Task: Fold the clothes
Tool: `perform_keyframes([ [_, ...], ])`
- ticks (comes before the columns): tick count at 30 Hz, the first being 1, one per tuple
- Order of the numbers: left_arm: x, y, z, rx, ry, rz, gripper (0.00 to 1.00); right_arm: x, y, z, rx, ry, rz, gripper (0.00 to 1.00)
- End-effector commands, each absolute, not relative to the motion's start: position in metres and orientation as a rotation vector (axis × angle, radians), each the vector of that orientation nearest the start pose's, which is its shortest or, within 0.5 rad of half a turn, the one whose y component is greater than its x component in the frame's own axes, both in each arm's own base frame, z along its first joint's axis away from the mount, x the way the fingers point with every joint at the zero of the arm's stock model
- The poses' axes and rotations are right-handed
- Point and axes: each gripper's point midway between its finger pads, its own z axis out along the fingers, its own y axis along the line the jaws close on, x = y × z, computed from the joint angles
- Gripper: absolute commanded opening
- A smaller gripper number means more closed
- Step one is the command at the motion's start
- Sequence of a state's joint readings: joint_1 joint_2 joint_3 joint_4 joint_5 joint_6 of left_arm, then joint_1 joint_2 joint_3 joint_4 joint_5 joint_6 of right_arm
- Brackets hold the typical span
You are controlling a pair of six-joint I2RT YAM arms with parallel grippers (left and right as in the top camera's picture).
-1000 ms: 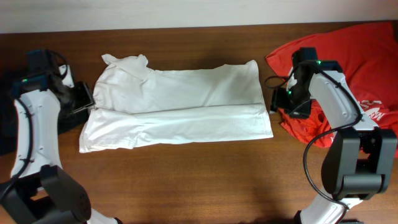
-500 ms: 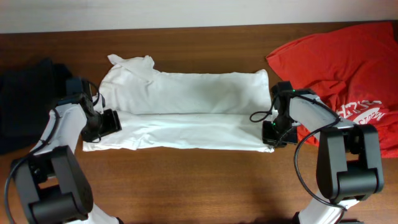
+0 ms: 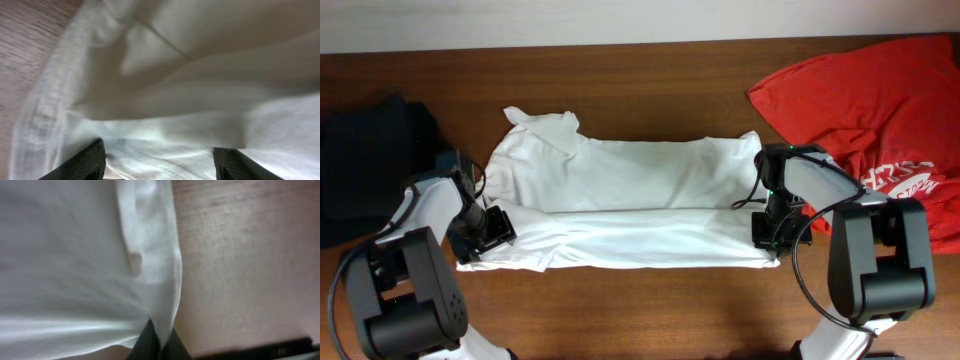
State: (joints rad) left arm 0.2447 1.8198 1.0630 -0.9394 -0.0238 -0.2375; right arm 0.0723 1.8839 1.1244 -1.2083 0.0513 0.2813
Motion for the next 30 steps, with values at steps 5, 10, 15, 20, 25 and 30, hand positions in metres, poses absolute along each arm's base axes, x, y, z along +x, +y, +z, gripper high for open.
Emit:
perform_keyframes([
  [5,0.422,0.031,0.154,-0.181,2.515,-0.235,0.93,0.329,0.015,0.113,0.393,3.16,-0.113,0.76],
  [10,0.509,0.035,0.155,-0.13,2.405,-0.286,0.93,0.336,0.016,0.122,0.338,3.143,-0.097,0.77],
  [15,0.579,0.032,0.072,-0.122,2.449,-0.4,0.9,0.331,0.016,0.122,0.34,3.163,-0.104,0.78],
  [20,0.591,0.026,0.02,-0.16,2.452,-0.485,0.64,0.333,0.016,0.122,0.339,3.155,-0.102,0.77],
  [25,0.586,0.025,0.025,-0.172,2.485,-0.495,0.0,0.353,0.017,0.121,0.333,3.077,-0.076,0.77],
  [30,0.552,0.018,0.139,-0.16,2.466,-0.507,0.0,0.452,0.027,0.105,0.237,2.773,0.017,0.8],
])
